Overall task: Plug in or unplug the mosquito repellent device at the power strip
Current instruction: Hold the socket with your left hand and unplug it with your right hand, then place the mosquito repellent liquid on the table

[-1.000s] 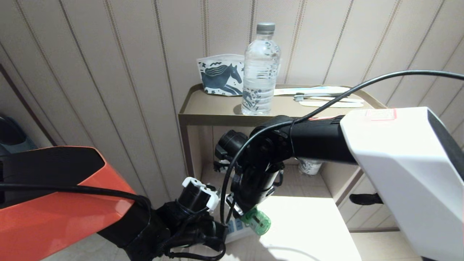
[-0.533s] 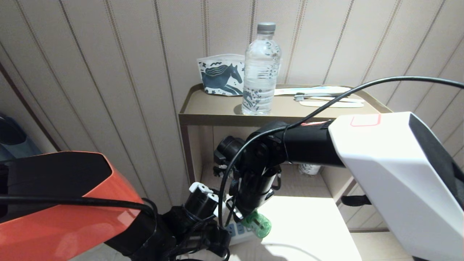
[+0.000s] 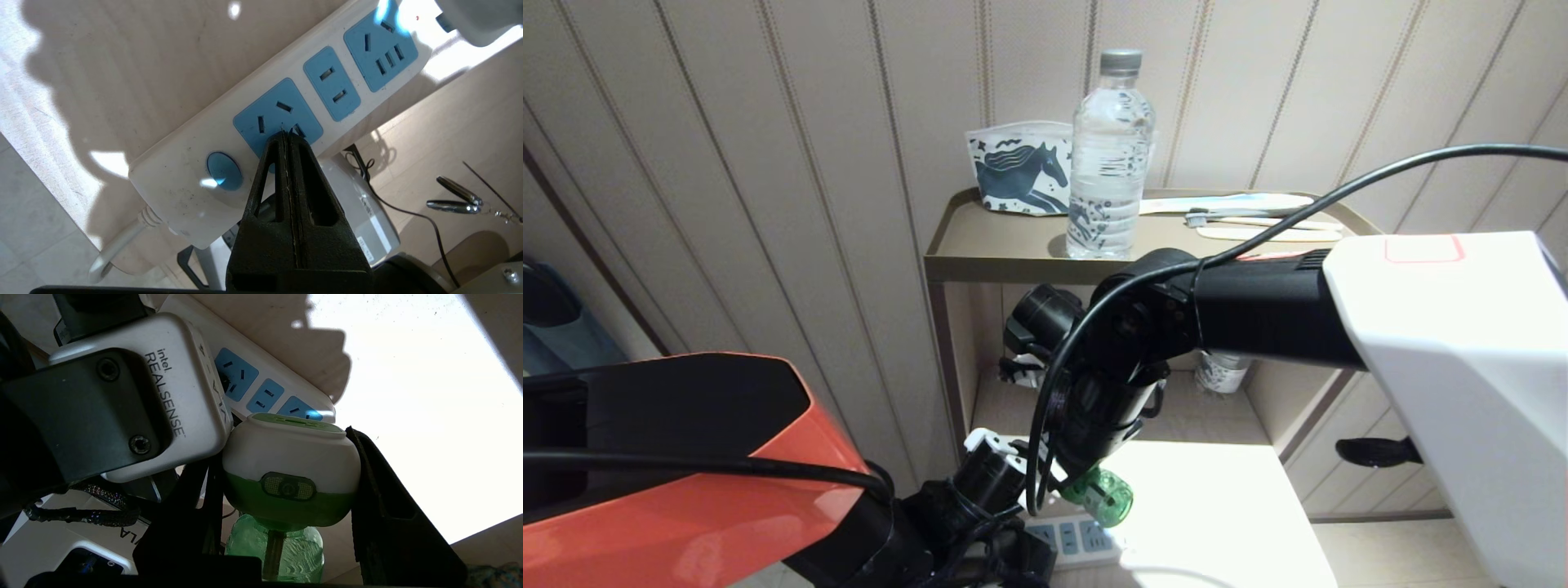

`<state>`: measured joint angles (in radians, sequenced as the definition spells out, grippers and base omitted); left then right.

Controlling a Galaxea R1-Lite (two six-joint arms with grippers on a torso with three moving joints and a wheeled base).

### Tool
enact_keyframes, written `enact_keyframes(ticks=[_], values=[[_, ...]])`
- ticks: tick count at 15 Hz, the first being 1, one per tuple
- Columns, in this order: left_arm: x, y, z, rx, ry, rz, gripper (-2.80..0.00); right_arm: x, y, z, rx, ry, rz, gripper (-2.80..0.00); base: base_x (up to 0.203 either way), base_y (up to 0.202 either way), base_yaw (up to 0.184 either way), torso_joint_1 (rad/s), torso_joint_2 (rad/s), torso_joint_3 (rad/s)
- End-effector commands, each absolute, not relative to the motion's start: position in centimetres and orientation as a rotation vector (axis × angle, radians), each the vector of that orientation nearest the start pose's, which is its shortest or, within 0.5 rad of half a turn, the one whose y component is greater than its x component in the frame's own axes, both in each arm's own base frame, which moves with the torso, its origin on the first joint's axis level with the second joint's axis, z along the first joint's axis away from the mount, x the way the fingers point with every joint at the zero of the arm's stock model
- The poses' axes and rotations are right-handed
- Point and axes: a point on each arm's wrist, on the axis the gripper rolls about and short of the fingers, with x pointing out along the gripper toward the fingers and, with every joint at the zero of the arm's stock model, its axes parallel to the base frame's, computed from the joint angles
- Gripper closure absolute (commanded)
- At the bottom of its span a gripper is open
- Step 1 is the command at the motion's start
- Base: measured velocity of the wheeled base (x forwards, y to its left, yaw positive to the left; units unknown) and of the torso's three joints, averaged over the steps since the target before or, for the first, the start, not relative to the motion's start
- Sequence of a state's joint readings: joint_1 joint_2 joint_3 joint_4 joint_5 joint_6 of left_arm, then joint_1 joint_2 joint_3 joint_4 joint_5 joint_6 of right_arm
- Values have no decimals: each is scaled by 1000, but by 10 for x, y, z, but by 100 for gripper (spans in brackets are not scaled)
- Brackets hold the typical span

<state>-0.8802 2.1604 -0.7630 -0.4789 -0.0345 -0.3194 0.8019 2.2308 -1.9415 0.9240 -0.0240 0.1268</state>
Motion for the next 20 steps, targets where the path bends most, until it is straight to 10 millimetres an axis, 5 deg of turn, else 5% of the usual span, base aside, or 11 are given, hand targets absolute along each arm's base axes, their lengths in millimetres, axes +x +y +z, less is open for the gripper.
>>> enact_keyframes(ticks=[1,4,12,16,20], values=[[212,-258,16,95,958,-698,0,282,290,166,-395,1177,595,0,0,0,0,0,0,0],[212,-257,34,65,912,-710,0,279,281,173,-392,1170,579,0,0,0,0,0,0,0],[202,-230,132,-32,671,-686,0,251,212,199,-354,1205,483,0,0,0,0,0,0,0],[184,-177,140,-57,680,-590,0,231,178,209,-318,1189,448,0,0,0,0,0,0,0],[145,-98,140,-112,647,-434,0,211,149,212,-281,1156,413,0,0,0,0,0,0,0]])
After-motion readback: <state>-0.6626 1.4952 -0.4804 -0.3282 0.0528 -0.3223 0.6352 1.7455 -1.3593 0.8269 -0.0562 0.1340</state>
